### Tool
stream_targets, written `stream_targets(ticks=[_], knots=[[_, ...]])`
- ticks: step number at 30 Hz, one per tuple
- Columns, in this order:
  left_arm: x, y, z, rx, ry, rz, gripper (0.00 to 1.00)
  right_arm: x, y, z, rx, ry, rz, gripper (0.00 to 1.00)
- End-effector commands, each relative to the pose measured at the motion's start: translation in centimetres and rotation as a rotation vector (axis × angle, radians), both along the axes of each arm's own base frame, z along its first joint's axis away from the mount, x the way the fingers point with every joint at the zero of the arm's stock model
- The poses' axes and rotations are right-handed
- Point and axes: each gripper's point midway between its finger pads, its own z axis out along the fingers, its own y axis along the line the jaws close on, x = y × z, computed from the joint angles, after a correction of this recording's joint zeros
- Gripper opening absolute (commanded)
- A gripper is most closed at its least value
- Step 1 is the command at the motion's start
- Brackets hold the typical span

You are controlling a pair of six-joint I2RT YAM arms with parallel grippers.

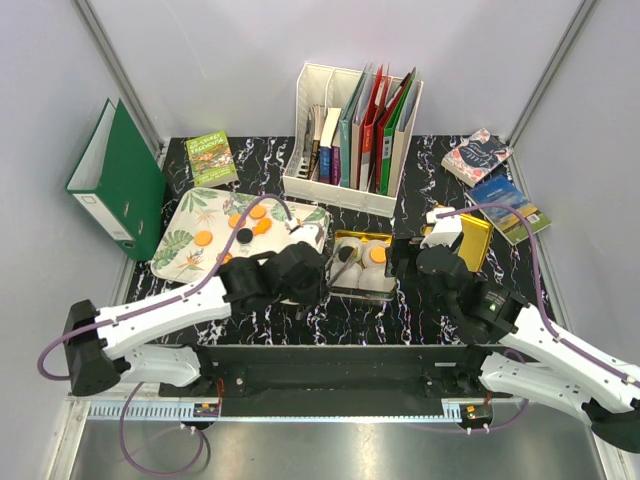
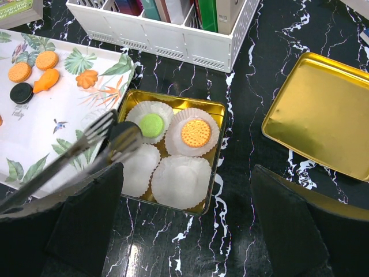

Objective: Pack the cookies

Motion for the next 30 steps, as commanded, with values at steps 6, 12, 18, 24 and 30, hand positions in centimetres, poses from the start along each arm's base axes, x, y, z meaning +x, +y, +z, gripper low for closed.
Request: stream_targets(ticks=[6,12,18,24,30], knots=[[0.1,-6.1,2.9,-0.103,-0.053,-0.077,0.26,0.1,0.1,1.9,0.049,-0.046,-0.001,1.0],[-0.1,-7.2,2.6,-0.095,-0.041,-0.109,0.26,0.1,0.0,2.0,0.048,-0.049,-0.003,1.0],[-0.5,-7.8,1.8,-0.084,-0.019,-0.13,0.32,0.2,0.0,1.9,0.042,-0.049,-0.005,1.0],[-1.3,-8.2,1.6,-0.085,-0.011,-0.145,0.33,0.3,0.2,1.7,0.035,-0.042,-0.004,1.0],[-1.7,-8.1,1.5,-0.081,-0.013,-0.148,0.41,0.4,0.6,1.7,0.042,-0.035,0.0,1.0]])
